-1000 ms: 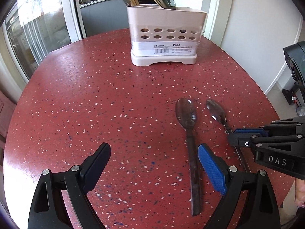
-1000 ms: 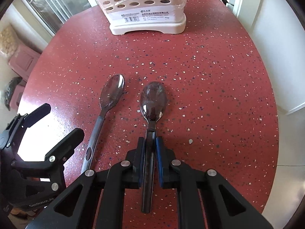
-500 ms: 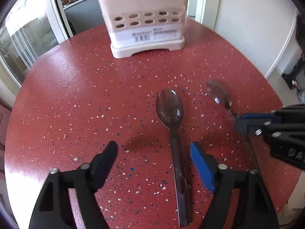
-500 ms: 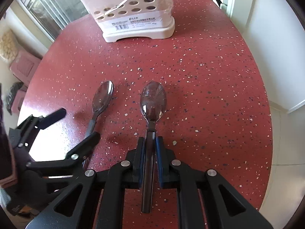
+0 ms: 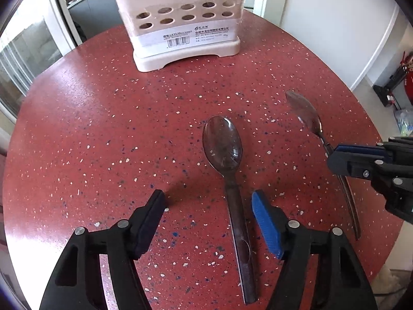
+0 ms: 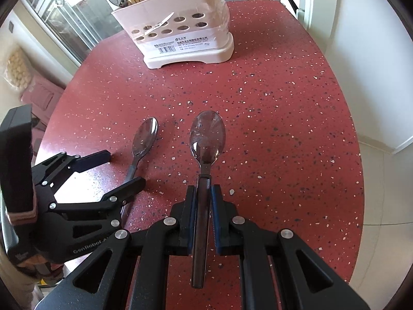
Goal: Organize utensils
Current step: 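Grasp the grey-handled spoon with the left tool while the right tool holds the dark spoon, then lift both spoons and carry them over the pink holder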
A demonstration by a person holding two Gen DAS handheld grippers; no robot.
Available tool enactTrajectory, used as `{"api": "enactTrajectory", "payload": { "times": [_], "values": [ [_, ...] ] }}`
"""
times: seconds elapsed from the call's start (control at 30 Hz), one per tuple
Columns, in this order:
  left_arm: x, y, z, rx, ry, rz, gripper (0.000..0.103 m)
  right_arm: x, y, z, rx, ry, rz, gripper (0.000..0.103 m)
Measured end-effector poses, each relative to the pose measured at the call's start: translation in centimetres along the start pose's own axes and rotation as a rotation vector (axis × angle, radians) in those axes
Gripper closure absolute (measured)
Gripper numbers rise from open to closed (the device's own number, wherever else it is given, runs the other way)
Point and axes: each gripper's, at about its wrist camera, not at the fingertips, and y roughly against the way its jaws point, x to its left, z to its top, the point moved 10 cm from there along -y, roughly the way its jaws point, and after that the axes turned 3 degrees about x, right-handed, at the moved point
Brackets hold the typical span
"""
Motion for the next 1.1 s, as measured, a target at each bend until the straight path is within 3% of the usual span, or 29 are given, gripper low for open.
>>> {"api": "enactTrajectory", "payload": {
  "times": [0.27,0.33,0.43,0.63,0.83,1.1],
  "values": [
    [-1.4,0.3,0.2,0.017,-0.051,-0.024,0.029,-0.9,1.0,-0.3,-0.023,-0.010,0.015,0.091],
    [-2.2,0.4,0.3,0.018,-0.074,-0.034,0.046,-0.8,1.3,-0.3,-0.028,-0.011,0.019,0.091],
    [-3.3,0.5,0.3,0.016,-0.105,-0.040,0.062,-0.6,1.6,-0.2,-0.034,-0.013,0.025,0.091],
    [-3.5,1.0,0.1,-0.033,-0.085,-0.028,0.062,-0.3,2.0,-0.4,-0.047,-0.015,0.036,0.091],
    [-2.5,3.0,-0.3,-0.133,-0.008,-0.057,0.062,0.5,2.5,-0.1,-0.077,-0.010,0.065,0.091],
    [-1.3,7.2,0.2,-0.282,0.058,-0.031,0.062,1.7,3.5,0.0,-0.124,0.021,0.084,0.091]
  ]
}}
